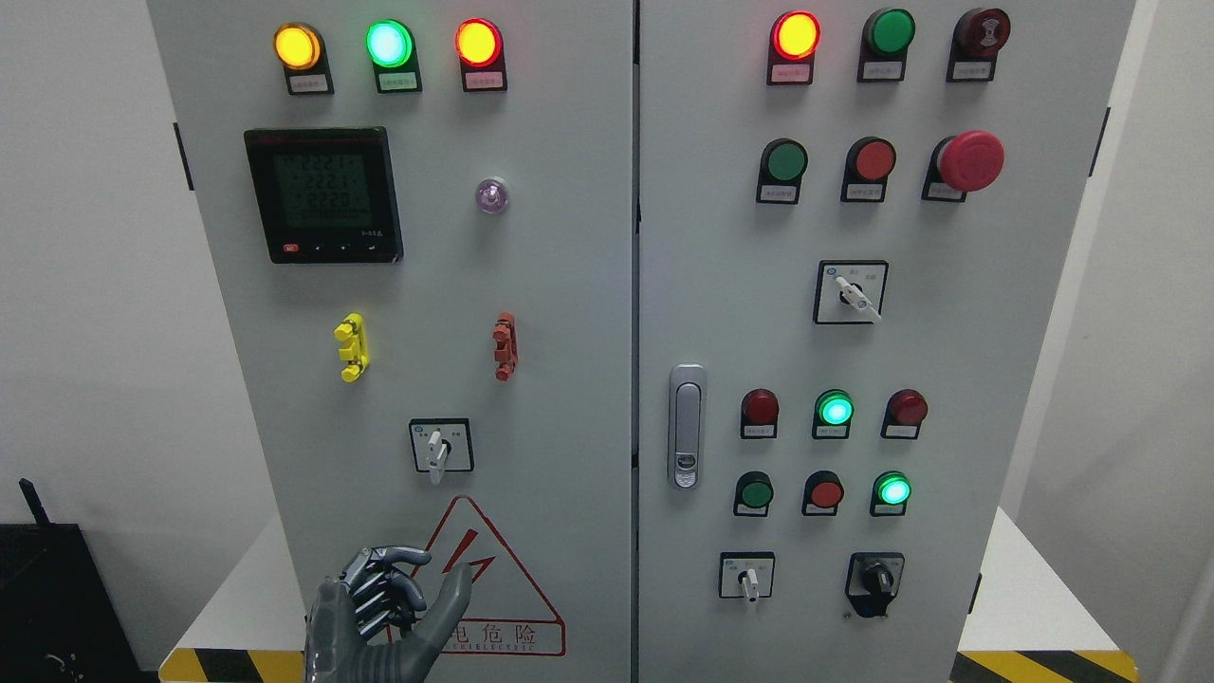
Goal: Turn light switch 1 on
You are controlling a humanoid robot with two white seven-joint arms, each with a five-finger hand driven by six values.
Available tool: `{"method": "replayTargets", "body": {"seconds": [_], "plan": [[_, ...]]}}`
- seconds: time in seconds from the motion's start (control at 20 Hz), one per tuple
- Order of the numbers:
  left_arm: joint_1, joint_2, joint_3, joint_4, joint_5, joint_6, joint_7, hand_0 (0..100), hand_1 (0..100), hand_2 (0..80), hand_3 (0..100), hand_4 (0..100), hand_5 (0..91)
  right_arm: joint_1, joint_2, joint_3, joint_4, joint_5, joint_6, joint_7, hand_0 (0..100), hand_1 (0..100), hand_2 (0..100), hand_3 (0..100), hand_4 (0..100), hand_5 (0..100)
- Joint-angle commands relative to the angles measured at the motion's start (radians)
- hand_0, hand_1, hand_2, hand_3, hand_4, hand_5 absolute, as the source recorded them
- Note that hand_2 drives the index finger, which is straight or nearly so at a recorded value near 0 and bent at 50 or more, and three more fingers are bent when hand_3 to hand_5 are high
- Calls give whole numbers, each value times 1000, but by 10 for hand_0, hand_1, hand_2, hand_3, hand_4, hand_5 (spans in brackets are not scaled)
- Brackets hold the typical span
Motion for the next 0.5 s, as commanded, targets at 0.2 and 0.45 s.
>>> {"method": "replayTargets", "body": {"seconds": [0.2,0.45], "plan": [[-51,-36,26,13,-13,18,0,44,727,520,876,907,859,0,0,0,0,0,0,0,307,0,0,0,0,0],[-66,-37,26,19,-14,19,1,54,735,525,874,906,859,0,0,0,0,0,0,0,307,0,0,0,0,0]]}}
